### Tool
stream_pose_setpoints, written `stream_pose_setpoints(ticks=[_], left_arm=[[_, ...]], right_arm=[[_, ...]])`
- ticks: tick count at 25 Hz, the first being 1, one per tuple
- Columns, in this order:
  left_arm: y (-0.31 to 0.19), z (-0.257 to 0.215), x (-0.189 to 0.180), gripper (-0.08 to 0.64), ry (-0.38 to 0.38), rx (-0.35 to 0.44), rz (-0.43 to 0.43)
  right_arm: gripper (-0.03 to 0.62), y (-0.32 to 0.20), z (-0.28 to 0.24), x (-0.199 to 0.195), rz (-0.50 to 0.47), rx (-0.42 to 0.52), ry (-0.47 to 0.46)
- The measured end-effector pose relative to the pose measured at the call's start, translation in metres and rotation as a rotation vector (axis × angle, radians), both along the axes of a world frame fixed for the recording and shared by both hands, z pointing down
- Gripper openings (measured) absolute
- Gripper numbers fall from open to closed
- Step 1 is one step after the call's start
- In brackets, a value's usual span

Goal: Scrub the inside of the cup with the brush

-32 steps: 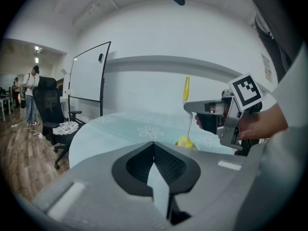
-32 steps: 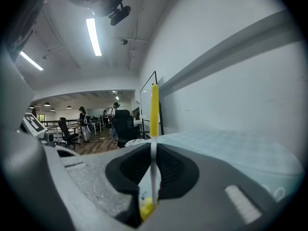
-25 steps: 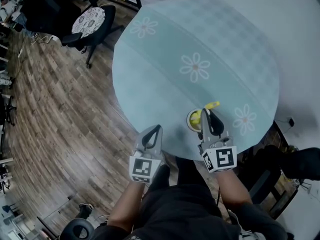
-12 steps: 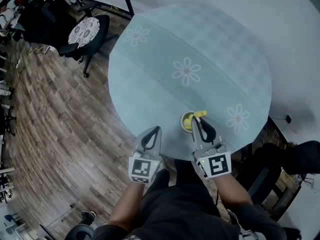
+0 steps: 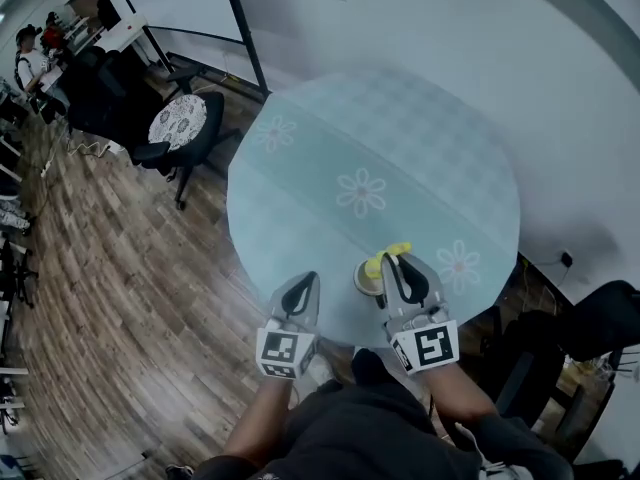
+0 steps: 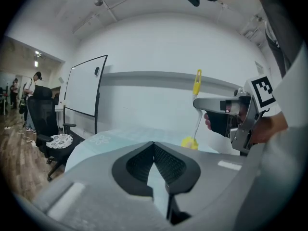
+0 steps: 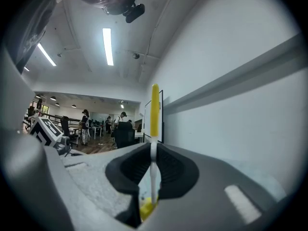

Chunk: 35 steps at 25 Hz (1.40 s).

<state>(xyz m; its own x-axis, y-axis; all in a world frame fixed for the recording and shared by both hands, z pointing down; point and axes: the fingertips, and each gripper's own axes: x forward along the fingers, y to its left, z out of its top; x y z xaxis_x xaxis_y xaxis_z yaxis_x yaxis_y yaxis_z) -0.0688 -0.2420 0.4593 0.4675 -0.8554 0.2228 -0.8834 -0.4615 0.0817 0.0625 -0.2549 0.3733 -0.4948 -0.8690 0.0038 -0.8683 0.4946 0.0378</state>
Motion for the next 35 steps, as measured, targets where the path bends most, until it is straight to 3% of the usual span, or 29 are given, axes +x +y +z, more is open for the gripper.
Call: stream_pose_setpoints(ticks=[10,16,35], left_arm=[[0.017,-0.065,0.004,-0.003,0.042,0.084,0.006],[0.028,-0.096,0.008,-0.002,0.043,0.128,0.012],[0.052,-0.101,0.005,-0.003,0.047,0.135,0.018]], right_arm=[[0.038,0.031,-0.072,-0.002,0.002,0.147,0.024],[0.038,0.048,-0.092,0.003,0.025,0.172,0.000],[0.037,0.062,-0.113,0.007,0.050,0.203,-0.022]])
